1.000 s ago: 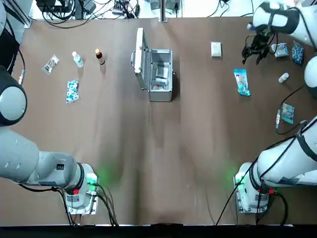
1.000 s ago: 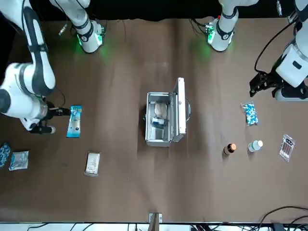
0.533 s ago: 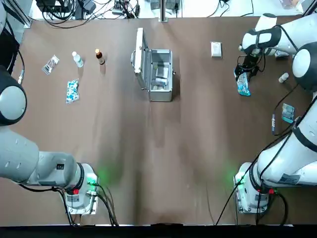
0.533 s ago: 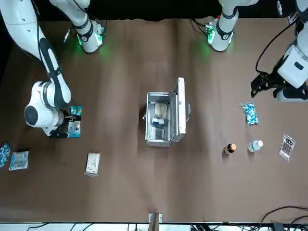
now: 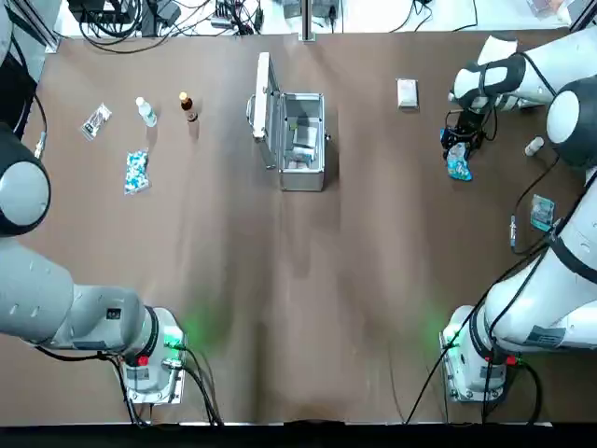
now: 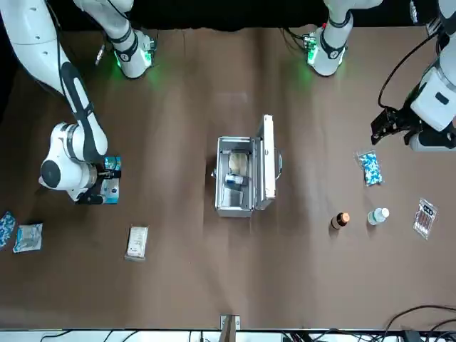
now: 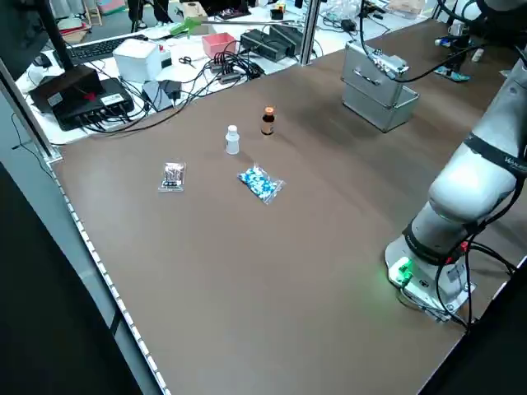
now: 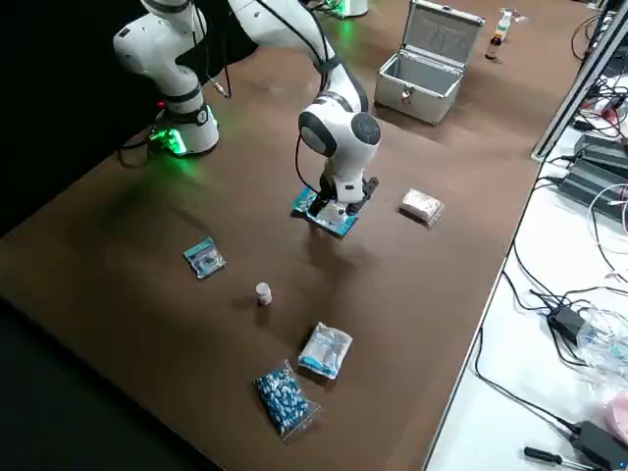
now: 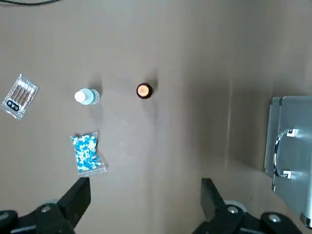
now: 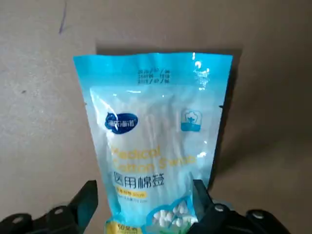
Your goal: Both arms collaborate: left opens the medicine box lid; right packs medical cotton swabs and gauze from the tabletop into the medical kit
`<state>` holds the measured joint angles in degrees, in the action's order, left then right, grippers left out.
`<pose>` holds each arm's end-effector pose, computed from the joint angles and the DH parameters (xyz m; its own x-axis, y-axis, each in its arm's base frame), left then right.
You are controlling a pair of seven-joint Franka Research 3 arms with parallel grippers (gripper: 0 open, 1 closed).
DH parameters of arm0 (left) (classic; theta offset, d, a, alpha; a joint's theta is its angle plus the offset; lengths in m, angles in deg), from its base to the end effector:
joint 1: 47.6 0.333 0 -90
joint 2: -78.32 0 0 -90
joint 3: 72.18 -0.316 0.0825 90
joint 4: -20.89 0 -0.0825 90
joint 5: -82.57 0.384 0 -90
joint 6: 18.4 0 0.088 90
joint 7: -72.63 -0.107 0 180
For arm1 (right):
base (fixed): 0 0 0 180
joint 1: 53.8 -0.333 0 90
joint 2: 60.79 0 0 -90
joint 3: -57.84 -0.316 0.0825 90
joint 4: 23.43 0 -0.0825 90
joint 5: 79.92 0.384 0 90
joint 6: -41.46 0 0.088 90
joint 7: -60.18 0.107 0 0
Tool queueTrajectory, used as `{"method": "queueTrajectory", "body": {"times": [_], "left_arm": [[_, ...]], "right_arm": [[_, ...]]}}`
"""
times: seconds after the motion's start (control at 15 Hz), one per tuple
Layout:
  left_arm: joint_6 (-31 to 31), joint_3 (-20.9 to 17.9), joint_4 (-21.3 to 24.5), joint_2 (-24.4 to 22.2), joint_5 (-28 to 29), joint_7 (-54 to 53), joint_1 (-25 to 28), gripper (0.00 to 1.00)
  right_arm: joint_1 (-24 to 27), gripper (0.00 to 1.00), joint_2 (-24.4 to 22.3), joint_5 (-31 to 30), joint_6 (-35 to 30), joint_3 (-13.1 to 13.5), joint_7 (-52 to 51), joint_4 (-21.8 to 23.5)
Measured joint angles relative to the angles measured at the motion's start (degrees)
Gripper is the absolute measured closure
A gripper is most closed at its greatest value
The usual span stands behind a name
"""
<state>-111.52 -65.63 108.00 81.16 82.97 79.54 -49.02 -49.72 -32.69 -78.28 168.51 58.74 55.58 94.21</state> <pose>0.5704 -0.0774 0.6256 0.9983 -0.0182 0.0554 -0.0185 -0.9998 0.0054 0.5530 -0.0474 0.1724 0.9477 -0.0200 -0.3187 -0.0326 -0.9989 -0.0344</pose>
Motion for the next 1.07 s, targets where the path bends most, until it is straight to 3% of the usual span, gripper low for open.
{"method": "queueTrajectory", "body": {"times": [0.53,0.67,0.8,0.93,1.07], "left_arm": [[-0.1,0.0,0.0,0.0,0.0,0.0,0.0,0.0],[-0.1,0.0,0.0,0.0,0.0,0.0,0.0,0.0],[-0.1,0.0,0.0,0.0,0.0,0.0,0.0,0.0],[-0.1,0.0,0.0,0.0,0.0,0.0,0.0,0.0],[-0.1,0.0,0.0,0.0,0.0,0.0,0.0,0.0]], "right_arm": [[0.0,0.37,1.1,-0.2,0.6,0.3,0.0,-0.2],[-0.1,0.48,1.0,-0.2,0.6,0.1,0.3,-1.1],[-1.0,0.67,1.0,-0.2,0.7,-0.3,2.7,-2.2],[-3.2,0.7,1.0,-0.2,0.7,-0.6,6.1,-3.2],[-5.3,0.87,1.0,-0.2,0.7,-0.7,8.5,-3.8]]}}
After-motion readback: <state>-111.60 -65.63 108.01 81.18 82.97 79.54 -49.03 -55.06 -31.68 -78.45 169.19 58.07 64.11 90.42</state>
